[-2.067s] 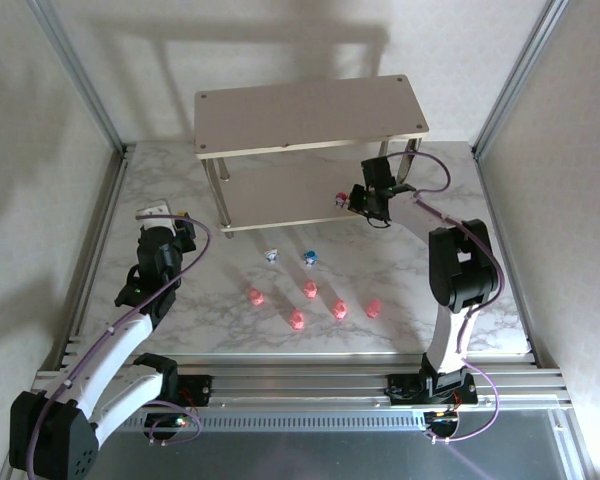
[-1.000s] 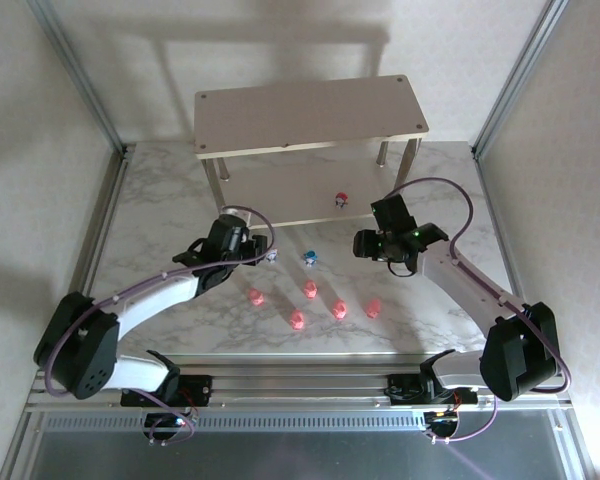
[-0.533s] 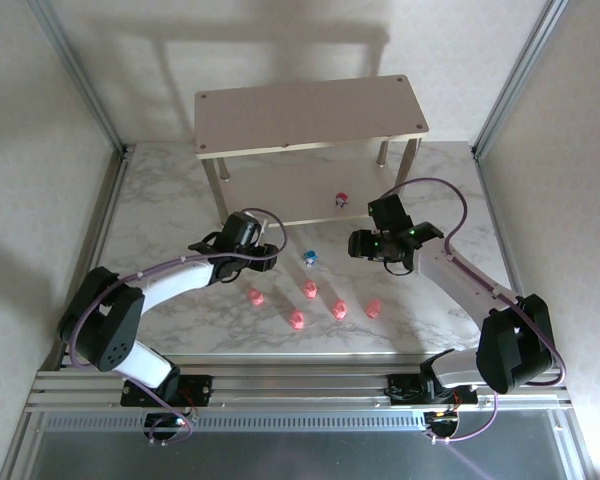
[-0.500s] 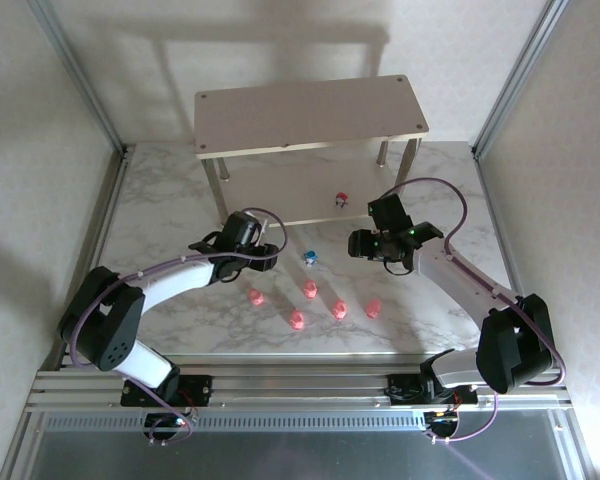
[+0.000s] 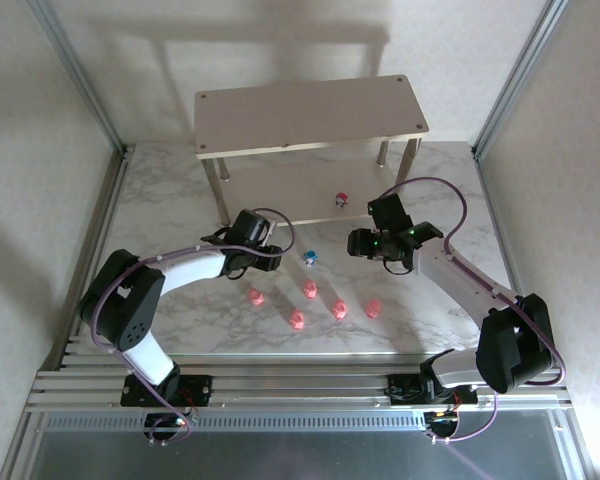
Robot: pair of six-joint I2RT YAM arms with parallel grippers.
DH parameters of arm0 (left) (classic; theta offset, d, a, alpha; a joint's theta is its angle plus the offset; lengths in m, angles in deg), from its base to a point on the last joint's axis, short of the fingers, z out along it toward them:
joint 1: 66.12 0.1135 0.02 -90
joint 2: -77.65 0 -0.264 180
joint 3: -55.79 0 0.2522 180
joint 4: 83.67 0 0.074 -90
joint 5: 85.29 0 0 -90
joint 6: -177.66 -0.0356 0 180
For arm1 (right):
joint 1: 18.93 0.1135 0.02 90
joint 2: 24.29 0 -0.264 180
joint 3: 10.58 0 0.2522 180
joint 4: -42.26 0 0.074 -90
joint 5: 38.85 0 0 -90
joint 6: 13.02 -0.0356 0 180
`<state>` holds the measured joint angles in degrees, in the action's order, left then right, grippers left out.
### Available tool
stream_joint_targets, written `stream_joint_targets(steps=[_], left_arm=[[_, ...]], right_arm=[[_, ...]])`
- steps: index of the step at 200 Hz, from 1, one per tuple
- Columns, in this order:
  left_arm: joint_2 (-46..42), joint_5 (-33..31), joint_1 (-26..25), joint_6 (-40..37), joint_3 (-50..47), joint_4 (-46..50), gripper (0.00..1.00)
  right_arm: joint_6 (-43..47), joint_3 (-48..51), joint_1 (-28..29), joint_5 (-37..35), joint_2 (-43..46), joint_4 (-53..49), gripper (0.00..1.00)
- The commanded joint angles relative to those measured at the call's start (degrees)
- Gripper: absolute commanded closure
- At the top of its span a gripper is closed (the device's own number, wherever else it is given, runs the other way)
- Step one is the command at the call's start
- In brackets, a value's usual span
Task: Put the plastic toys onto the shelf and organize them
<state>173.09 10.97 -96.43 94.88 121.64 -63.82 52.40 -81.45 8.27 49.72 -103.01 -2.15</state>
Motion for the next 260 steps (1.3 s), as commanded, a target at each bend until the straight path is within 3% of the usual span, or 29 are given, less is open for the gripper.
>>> stream_joint_targets(steps=[1, 148, 260], left_arm=[[1.1, -0.6, -0.3, -1.3, 1.9, 0.3, 0.41], [6.3, 1.9, 0.2, -2.7, 5.0, 0.2, 0.53], [8.1, 4.2, 0.6, -3.0, 6.0, 1.0, 0.72]], right_arm=[[1.1, -1.0, 0.0, -0.1, -0.6, 0.5, 0.39], [1.7, -1.6, -0.6, 0.7, -3.1, 1.7, 0.39], [1.6, -1.2, -1.6, 1.5, -3.1, 2.3, 0.39]])
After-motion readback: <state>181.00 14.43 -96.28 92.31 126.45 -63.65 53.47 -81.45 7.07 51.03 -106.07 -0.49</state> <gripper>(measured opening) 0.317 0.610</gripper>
